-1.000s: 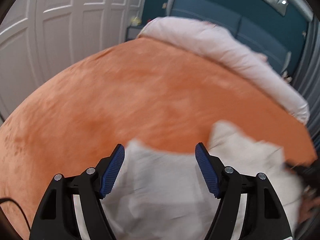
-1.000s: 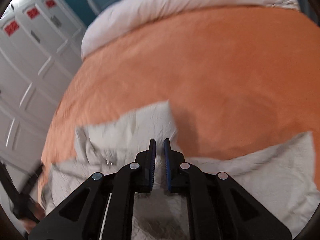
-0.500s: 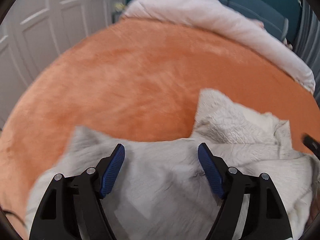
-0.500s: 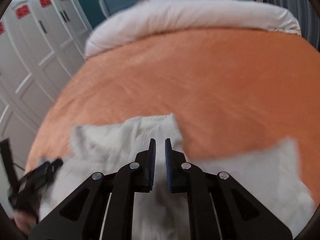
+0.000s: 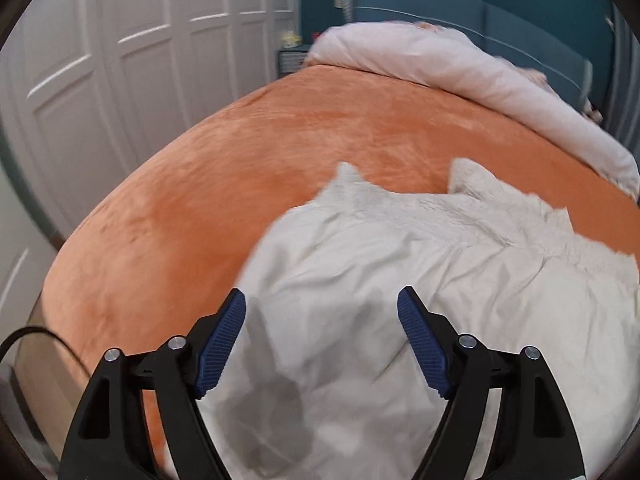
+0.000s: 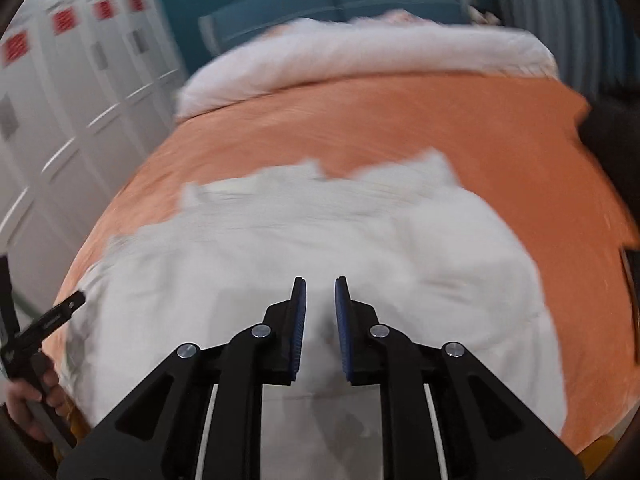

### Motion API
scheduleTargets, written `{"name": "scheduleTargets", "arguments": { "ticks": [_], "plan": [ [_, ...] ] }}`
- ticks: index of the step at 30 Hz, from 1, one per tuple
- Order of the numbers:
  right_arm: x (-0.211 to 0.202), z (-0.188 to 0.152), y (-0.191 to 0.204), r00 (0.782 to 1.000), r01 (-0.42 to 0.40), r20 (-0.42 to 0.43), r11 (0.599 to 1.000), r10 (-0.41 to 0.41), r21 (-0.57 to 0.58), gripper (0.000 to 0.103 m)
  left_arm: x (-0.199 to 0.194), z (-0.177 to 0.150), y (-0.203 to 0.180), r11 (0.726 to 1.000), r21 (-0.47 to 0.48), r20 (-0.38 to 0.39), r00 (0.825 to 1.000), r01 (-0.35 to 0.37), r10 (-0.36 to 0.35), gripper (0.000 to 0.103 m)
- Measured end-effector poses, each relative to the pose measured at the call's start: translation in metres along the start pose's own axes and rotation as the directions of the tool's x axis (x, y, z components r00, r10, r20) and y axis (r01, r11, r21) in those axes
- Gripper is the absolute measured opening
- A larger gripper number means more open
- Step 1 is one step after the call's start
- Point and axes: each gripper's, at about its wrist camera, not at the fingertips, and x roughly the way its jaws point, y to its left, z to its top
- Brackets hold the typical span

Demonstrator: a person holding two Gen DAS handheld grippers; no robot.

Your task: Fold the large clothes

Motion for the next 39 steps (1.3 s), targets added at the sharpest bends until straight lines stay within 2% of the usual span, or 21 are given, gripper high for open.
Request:
{"name": "scheduleTargets", "arguments": {
  "ticks": [3,6,8,13,16,20,24,27,30,31,34,36,37,39],
  "plan": [
    [0.010,-0.002,0.048,0.998,-0.055,-0.016,0.995,0.054,-0.081,0.015,-0.008,-0.007,0.023,0.998,-0.061,-0.037,0.999,-0.006,0.004,0.079],
    [0.040,-0.006,0.077,0.993,-0.085,-0.086,0.993,0.077,-0.086,0.015,-0.009,-0.017,0.043,0.994,-0.107,-0.084,0.996,-0.015,0.006,0.079],
    [0.059,-0.018,0.088,0.993,-0.054,-0.114,0.994,0.043,-0.100,0.015,-0.011,-0.026,0.054,0.992,-0.120,-0.106,0.994,-0.034,0.022,0.079],
    [0.082,-0.036,0.092,0.993,0.000,-0.115,0.988,-0.018,-0.152,0.014,-0.008,-0.043,0.069,0.988,-0.145,-0.147,0.989,-0.046,0.025,0.080],
    [0.089,-0.036,0.097,0.991,0.012,-0.131,0.986,-0.034,-0.166,0.014,0.003,-0.048,0.074,0.985,-0.168,-0.178,0.984,-0.031,0.001,0.083],
    [0.098,-0.036,0.101,0.991,0.029,-0.124,0.981,-0.053,-0.189,0.014,0.013,-0.056,0.075,0.981,-0.195,-0.198,0.979,0.001,-0.040,0.088],
    [0.101,-0.040,0.104,0.992,0.046,-0.104,0.979,-0.068,-0.198,0.014,0.027,-0.061,0.082,0.966,-0.253,-0.216,0.971,0.045,-0.102,0.098],
    [0.100,-0.040,0.103,0.992,0.044,-0.104,0.980,-0.065,-0.193,0.014,0.030,-0.059,0.080,0.959,-0.273,-0.202,0.971,0.071,-0.129,0.098],
    [0.094,-0.033,0.101,0.991,0.019,-0.130,0.988,-0.039,-0.155,0.014,0.029,-0.058,0.070,0.965,-0.234,-0.193,0.967,0.119,-0.166,0.097],
    [0.089,-0.030,0.099,0.990,0.007,-0.137,0.992,-0.025,-0.129,0.014,0.029,-0.057,0.067,0.963,-0.232,-0.194,0.964,0.136,-0.183,0.095],
    [0.066,-0.027,0.090,0.989,-0.064,-0.134,0.997,0.059,-0.036,0.016,0.025,-0.054,0.065,0.939,-0.249,-0.181,0.942,0.236,-0.284,0.076],
    [0.057,-0.030,0.091,0.987,-0.085,-0.139,0.996,0.080,-0.033,0.016,0.023,-0.053,0.066,0.913,-0.282,-0.187,0.917,0.294,-0.353,0.050],
    [0.057,-0.031,0.093,0.986,-0.088,-0.148,0.995,0.081,-0.039,0.016,0.021,-0.052,0.068,0.898,-0.306,-0.184,0.906,0.315,-0.380,0.043],
    [0.064,-0.036,0.097,0.981,-0.084,-0.183,0.993,0.069,-0.077,0.016,0.010,-0.047,0.072,0.872,-0.342,-0.156,0.894,0.351,-0.421,0.014]
  ]
}}
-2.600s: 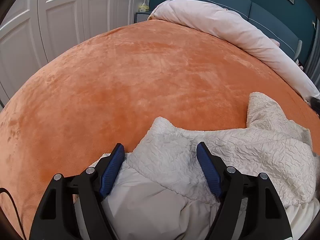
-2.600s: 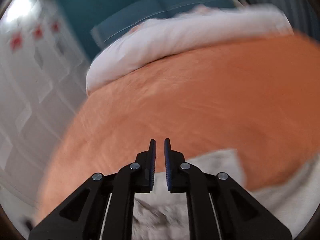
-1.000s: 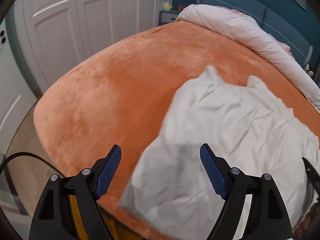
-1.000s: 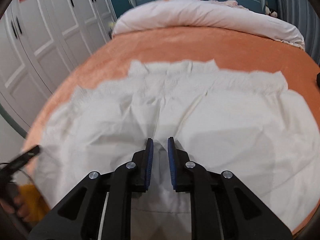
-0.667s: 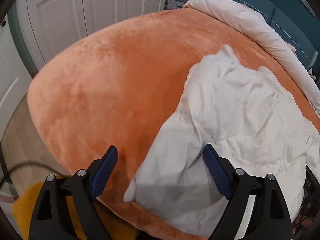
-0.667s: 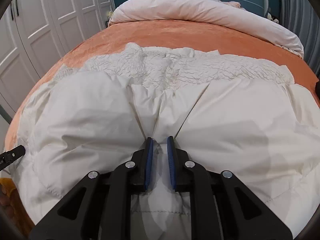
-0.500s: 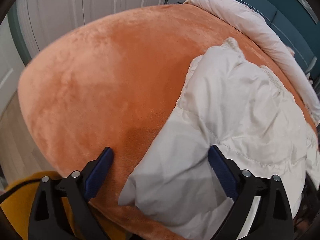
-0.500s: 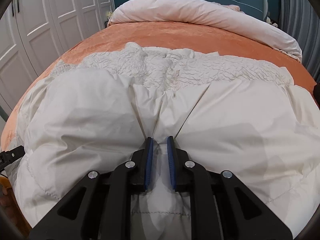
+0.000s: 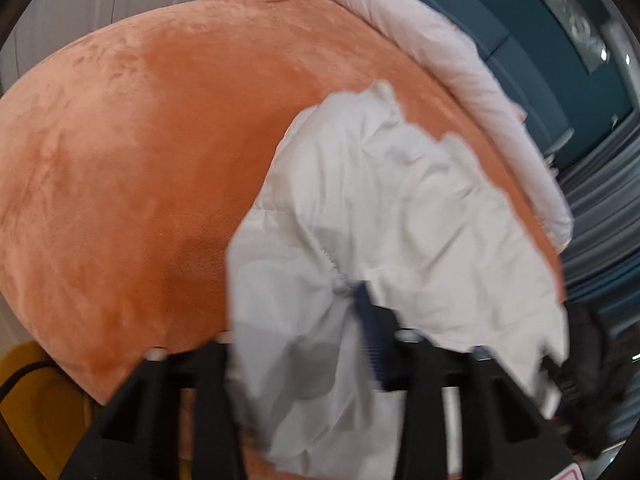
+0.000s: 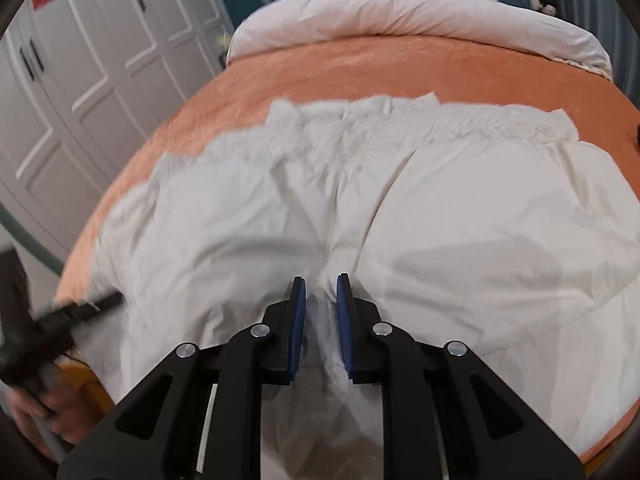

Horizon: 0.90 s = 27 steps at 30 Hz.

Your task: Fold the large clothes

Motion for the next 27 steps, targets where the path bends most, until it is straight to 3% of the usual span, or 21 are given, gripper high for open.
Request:
{"name": "scheduleTargets", "arguments": {
  "ticks": [3,7,11,13,16,20,24,27],
  "plan": [
    [0.014,-0.003,0.001,1.000,-0.009,-0.020,0.999,0.009,-0.037,0.016,-0.030,0.006,-0.016,0.997,0.014,0.048,0.996,0.077,-0.077,0.004],
    [0.021,-0.001,-0.003,0.999,-0.039,-0.029,0.999,0.038,-0.018,0.015,-0.067,0.006,-0.069,0.984,0.130,0.096,0.986,0.120,-0.133,0.001],
    [-0.015,-0.004,-0.014,0.994,-0.109,0.012,0.993,0.109,0.050,0.016,-0.088,0.000,-0.121,0.961,0.244,0.124,0.979,0.131,-0.165,0.001],
    [-0.041,-0.018,-0.019,0.990,-0.136,0.038,0.990,0.134,0.039,0.016,-0.100,-0.006,-0.144,0.943,0.302,0.135,0.973,0.139,-0.186,0.000],
    [-0.054,-0.046,-0.027,0.986,-0.169,-0.001,0.985,0.169,0.040,0.016,-0.109,-0.014,-0.179,0.914,0.374,0.136,0.966,0.157,-0.222,0.000],
    [-0.037,-0.075,-0.040,0.976,-0.214,-0.016,0.970,0.218,0.113,0.012,-0.109,-0.030,-0.218,0.869,0.463,0.097,0.964,0.177,-0.248,0.000],
    [-0.013,-0.079,-0.048,0.948,-0.305,-0.033,0.936,0.316,0.177,0.002,-0.092,-0.053,-0.261,0.806,0.566,0.052,0.969,0.170,-0.241,0.000],
    [-0.004,-0.082,-0.055,0.927,-0.360,-0.025,0.906,0.374,0.221,0.000,-0.068,-0.069,-0.284,0.777,0.605,0.008,0.974,0.175,-0.226,0.000]
  ]
}}
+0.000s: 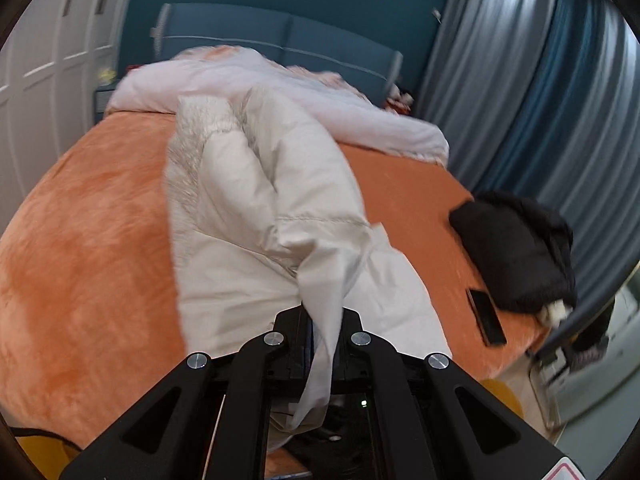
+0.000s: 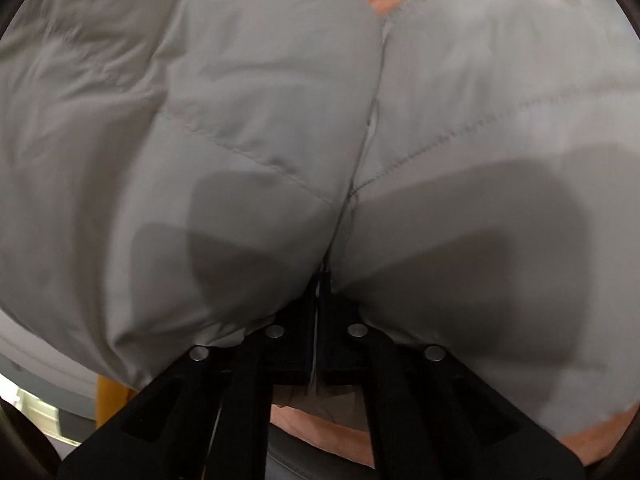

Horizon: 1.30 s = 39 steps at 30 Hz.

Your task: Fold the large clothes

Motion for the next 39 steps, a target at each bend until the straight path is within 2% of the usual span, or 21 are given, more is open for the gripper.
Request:
{"name": "scheduleTargets", "arguments": {
  "ticks": [4,6,9,11,13,15,17,19,21,23,25,27,30,32,34,36,38,39],
  "plan": [
    [-0.018,-0.005,-0.018,0.994,-0.102,-0.015,0.981,0.106,0.162,0.000,0.028,-0.001,-0.031,0.998,0.069,-0.043,0.999,0.012,-0.009,0.000],
    [-0.042,-0.014,-0.029,0.993,-0.108,-0.021,0.963,0.117,0.246,0.002,0.044,-0.001,-0.049,0.993,0.113,-0.080,0.997,0.031,-0.022,0.000],
    [-0.090,-0.029,-0.043,0.999,-0.048,0.000,0.963,0.050,0.266,0.004,0.077,-0.005,-0.073,0.986,0.158,-0.154,0.987,0.062,-0.037,0.000],
    [-0.121,-0.035,-0.053,0.999,0.003,0.031,0.960,-0.012,0.282,0.004,0.104,-0.014,-0.090,0.979,0.194,-0.199,0.980,0.062,-0.023,0.000],
    [-0.160,-0.041,-0.065,0.990,0.076,0.094,0.957,-0.106,0.280,0.005,0.127,-0.024,-0.102,0.976,0.212,-0.239,0.971,0.057,-0.005,0.000],
    [-0.193,-0.045,-0.072,0.965,0.170,0.149,0.950,-0.214,0.263,0.009,0.154,-0.038,-0.108,0.975,0.218,-0.286,0.958,0.046,0.019,0.001],
    [-0.222,-0.046,-0.079,0.926,0.268,0.201,0.931,-0.320,0.248,0.015,0.173,-0.050,-0.114,0.970,0.242,-0.297,0.953,0.021,0.054,0.001],
    [-0.239,-0.044,-0.082,0.900,0.309,0.242,0.922,-0.363,0.236,0.020,0.181,-0.055,-0.119,0.964,0.265,-0.292,0.953,-0.002,0.082,0.001],
    [-0.253,-0.034,-0.083,0.875,0.345,0.279,0.914,-0.395,0.214,0.029,0.187,-0.058,-0.122,0.961,0.277,-0.290,0.951,-0.022,0.105,0.001],
    [-0.275,-0.020,-0.089,0.860,0.356,0.316,0.915,-0.400,0.189,0.036,0.188,-0.061,-0.124,0.960,0.280,-0.292,0.950,-0.029,0.114,0.001],
    [-0.283,0.008,-0.087,0.850,0.355,0.355,0.921,-0.389,0.159,0.040,0.189,-0.063,-0.124,0.958,0.285,-0.295,0.948,-0.035,0.122,0.001],
    [-0.281,0.026,-0.082,0.854,0.338,0.377,0.933,-0.359,0.124,0.046,0.189,-0.063,-0.126,0.957,0.287,-0.297,0.946,-0.040,0.129,0.001],
    [-0.273,0.059,-0.066,0.865,0.314,0.401,0.949,-0.302,0.036,0.048,0.194,-0.064,-0.130,0.958,0.283,-0.301,0.944,-0.047,0.136,0.002],
    [-0.267,0.073,-0.062,0.860,0.340,0.402,0.940,-0.315,0.009,0.048,0.188,-0.061,-0.128,0.965,0.258,-0.302,0.945,-0.042,0.122,0.003],
    [-0.268,0.081,-0.061,0.859,0.338,0.409,0.941,-0.309,0.001,0.048,0.173,-0.052,-0.125,0.978,0.207,-0.281,0.957,-0.008,0.068,0.007],
    [-0.275,0.083,-0.069,0.861,0.321,0.417,0.947,-0.290,-0.004,0.054,0.143,-0.040,-0.119,0.986,0.165,-0.232,0.973,0.026,0.014,0.008],
    [-0.277,0.076,-0.070,0.861,0.325,0.418,0.946,-0.291,-0.010,0.058,0.112,-0.029,-0.111,0.989,0.140,-0.172,0.985,0.054,-0.029,0.017],
    [-0.270,0.075,-0.069,0.862,0.326,0.414,0.945,-0.291,-0.014,0.059,0.095,-0.023,-0.106,0.988,0.137,-0.139,0.989,0.065,-0.046,0.026]
  ]
}}
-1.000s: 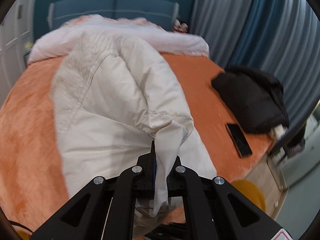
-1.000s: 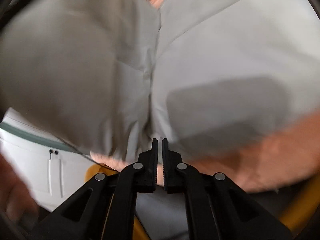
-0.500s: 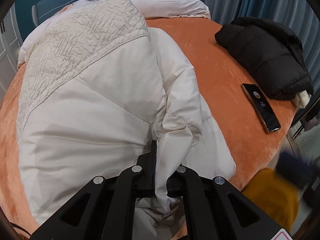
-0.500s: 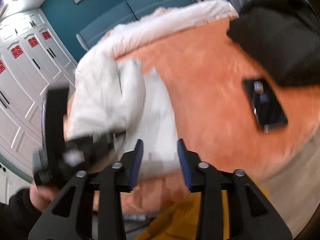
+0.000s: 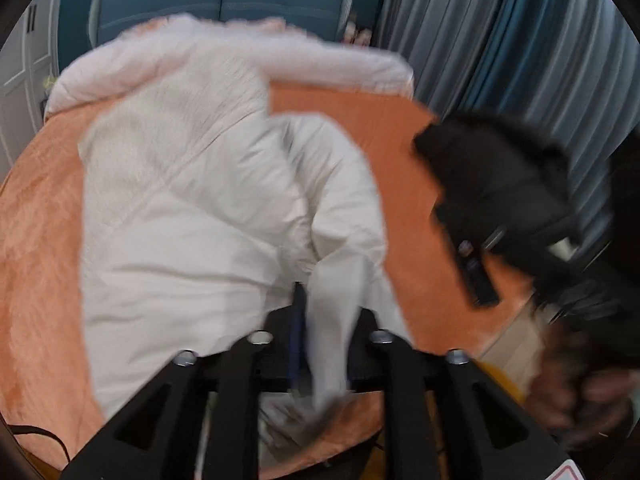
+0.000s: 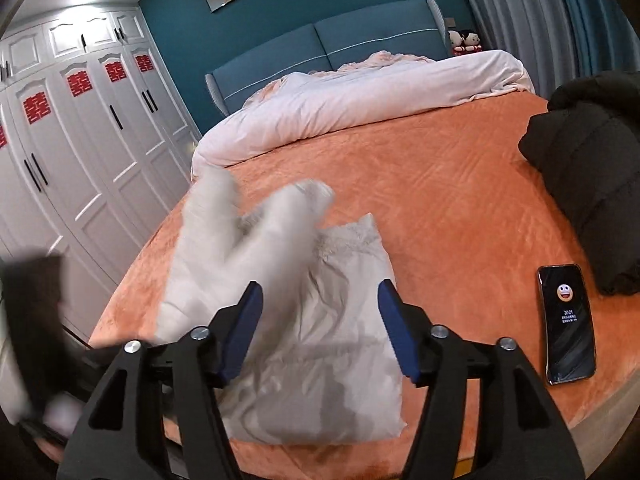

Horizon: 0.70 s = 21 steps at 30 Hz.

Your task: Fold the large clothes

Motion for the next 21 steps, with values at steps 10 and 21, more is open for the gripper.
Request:
{"name": "scheduleTargets", "arguments": {
  "ticks": [10,21],
  "plan": [
    [0.018,0.005,0.040,0.998,-0.056,-0.005,0.998,0.056,-0.013,0.065,-0.065,-0.002,0.067,0.985,-0.155,0.119,0.989,-0.070,0.089,0.045],
    [0.050,-0.015,0.032,0.993,-0.051,-0.106,0.997,0.057,0.061,0.063,-0.040,-0.018,0.038,0.993,-0.109,0.060,0.997,-0.050,0.057,0.076]
  ]
}}
